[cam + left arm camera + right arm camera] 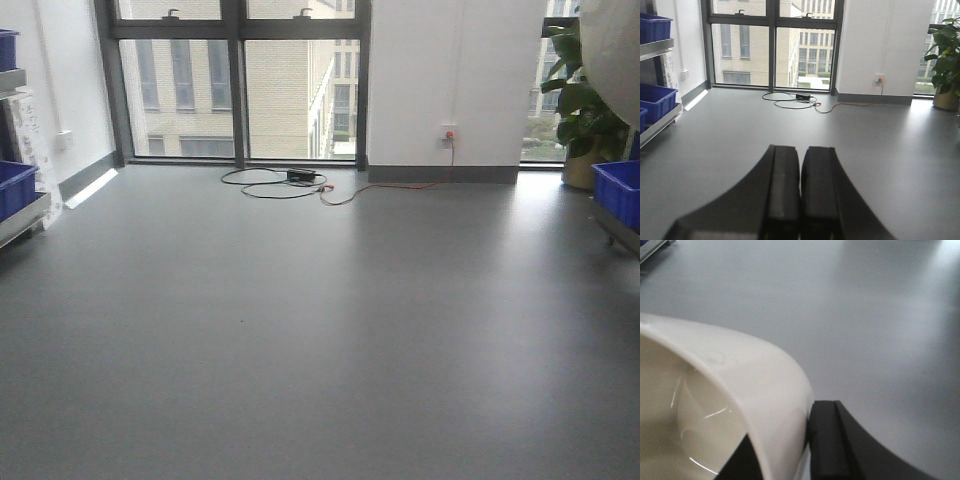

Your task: Move white bin to right shelf second layer

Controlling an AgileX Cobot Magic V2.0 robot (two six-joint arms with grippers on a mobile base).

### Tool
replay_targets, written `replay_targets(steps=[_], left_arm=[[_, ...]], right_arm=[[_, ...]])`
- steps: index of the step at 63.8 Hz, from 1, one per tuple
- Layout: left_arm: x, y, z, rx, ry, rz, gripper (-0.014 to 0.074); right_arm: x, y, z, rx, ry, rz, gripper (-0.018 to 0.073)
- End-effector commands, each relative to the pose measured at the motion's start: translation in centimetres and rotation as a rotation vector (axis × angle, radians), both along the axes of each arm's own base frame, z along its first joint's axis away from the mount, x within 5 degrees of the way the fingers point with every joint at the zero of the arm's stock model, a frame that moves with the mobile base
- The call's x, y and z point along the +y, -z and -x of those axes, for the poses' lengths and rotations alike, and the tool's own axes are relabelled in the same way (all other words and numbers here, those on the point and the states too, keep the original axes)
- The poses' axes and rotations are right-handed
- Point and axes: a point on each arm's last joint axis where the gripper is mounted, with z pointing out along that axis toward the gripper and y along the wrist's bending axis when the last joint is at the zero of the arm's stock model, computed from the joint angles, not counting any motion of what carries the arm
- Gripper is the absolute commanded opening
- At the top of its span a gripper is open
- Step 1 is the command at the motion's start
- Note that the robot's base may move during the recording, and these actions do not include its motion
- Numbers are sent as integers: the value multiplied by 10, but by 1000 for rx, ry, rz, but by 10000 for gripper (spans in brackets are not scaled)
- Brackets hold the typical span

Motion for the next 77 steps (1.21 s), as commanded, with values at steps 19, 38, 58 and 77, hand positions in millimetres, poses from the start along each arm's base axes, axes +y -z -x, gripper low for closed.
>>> replay_targets(steps=[19,38,58,77], left_arm=[[0,5,-1,-50,0,14,85],[0,5,-1,-50,0,14,85],[0,5,-1,-50,0,14,85],[0,5,-1,-50,0,14,85]], right_arm=[[-1,-17,-2,-118,11,-21,56],[-1,-17,-2,-118,11,-21,56],[-1,-17,-2,-118,11,-21,56],[-1,-17,-2,-118,11,-21,56]])
